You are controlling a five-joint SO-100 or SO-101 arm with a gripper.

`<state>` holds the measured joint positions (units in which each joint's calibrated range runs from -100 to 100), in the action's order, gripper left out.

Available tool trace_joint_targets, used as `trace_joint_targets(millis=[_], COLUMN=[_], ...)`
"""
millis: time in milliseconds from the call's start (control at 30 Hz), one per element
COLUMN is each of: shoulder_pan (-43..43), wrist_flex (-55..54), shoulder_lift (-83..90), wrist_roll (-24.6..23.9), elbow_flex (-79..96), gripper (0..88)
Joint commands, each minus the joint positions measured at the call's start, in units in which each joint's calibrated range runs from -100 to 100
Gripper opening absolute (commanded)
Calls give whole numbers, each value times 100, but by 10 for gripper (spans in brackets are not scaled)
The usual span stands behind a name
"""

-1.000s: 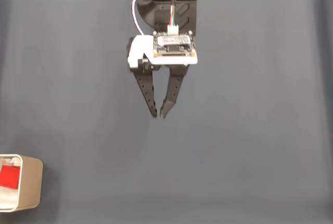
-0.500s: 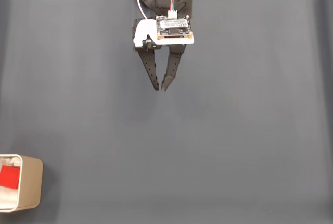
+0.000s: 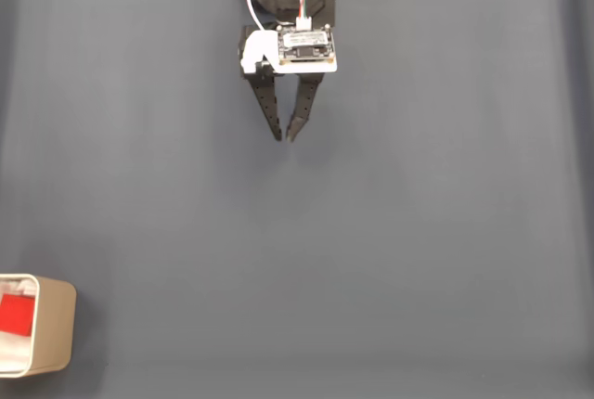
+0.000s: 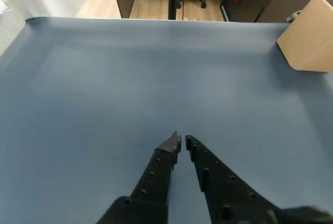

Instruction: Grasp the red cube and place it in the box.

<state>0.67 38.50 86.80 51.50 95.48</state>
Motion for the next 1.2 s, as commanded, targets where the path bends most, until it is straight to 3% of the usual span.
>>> trace_joint_targets(millis=[0,500,1167], shoulder_pan=[11,-38,-10], wrist_flex=[207,1871,3109], shoulder_lift=[358,1294,1303], wrist_roll=[5,44,-34], elbow_flex=[105,434,434], gripper=[0,0,0])
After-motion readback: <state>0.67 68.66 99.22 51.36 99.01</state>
